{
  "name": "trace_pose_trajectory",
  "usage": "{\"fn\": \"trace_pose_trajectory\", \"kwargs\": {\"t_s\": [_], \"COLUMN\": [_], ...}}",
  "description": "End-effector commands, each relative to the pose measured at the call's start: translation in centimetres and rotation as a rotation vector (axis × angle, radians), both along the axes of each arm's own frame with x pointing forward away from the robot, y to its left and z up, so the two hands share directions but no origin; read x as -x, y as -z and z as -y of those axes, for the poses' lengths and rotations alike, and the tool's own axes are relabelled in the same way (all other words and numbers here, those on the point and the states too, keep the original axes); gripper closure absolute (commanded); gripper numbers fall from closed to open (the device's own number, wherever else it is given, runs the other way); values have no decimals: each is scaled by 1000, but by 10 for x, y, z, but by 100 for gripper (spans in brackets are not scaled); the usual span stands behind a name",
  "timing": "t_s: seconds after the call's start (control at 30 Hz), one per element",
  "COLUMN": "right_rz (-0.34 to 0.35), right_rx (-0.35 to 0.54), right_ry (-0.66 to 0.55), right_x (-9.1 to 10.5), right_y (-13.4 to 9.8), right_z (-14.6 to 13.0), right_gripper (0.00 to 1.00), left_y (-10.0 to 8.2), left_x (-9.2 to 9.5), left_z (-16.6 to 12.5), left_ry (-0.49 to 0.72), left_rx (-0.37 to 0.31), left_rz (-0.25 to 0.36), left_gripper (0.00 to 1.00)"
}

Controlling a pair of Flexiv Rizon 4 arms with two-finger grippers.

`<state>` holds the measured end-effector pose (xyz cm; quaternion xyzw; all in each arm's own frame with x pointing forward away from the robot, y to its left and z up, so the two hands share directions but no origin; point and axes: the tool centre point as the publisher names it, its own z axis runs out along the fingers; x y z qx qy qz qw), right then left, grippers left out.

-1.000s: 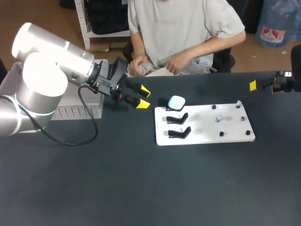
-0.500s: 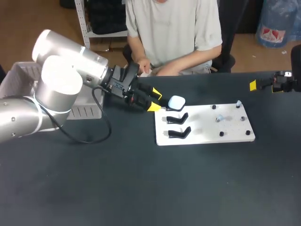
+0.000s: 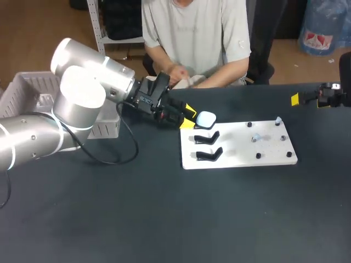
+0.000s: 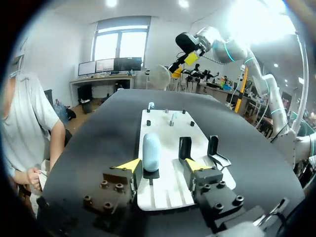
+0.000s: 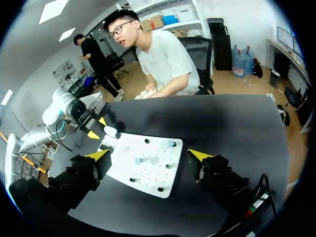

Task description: Pick up each earbud case from the left stands, insert the matching earbuds, close the lid, and place the case in the box.

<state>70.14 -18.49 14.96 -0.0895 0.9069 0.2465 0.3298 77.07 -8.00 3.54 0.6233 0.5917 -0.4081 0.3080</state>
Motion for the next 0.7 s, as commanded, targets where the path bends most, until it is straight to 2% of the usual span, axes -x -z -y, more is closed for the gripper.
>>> {"fn": "trace_pose_trajectory", "kwargs": {"t_s": [0.03,0.1,0.2,0.27,0.33,0.4,0.43,0.7], "right_rz": [0,0,0,0,0,0,0,0], "right_rx": [1,1,1,1,1,1,1,1], "right_ry": [0,0,0,0,0,0,0,0], "right_x": [0,0,0,0,0,0,0,0], "right_y": [0,0,0,0,0,0,0,0], "right_z": [0,0,0,0,0,0,0,0], "right_gripper": [0,0,0,0,0,0,0,0], "left_y": [5,6,6,6,6,7,8,11], "left_x": [-8,-8,-8,-8,-7,-7,-8,-7], "left_z": [4,6,9,11,13,15,16,21], "left_ry": [22,24,26,27,30,30,29,28], "left_rx": [6,8,11,12,14,13,14,18], "left_rz": [-11,-12,-13,-14,-13,-12,-13,-17], "left_gripper": [40,43,40,35,40,53,56,55]}}
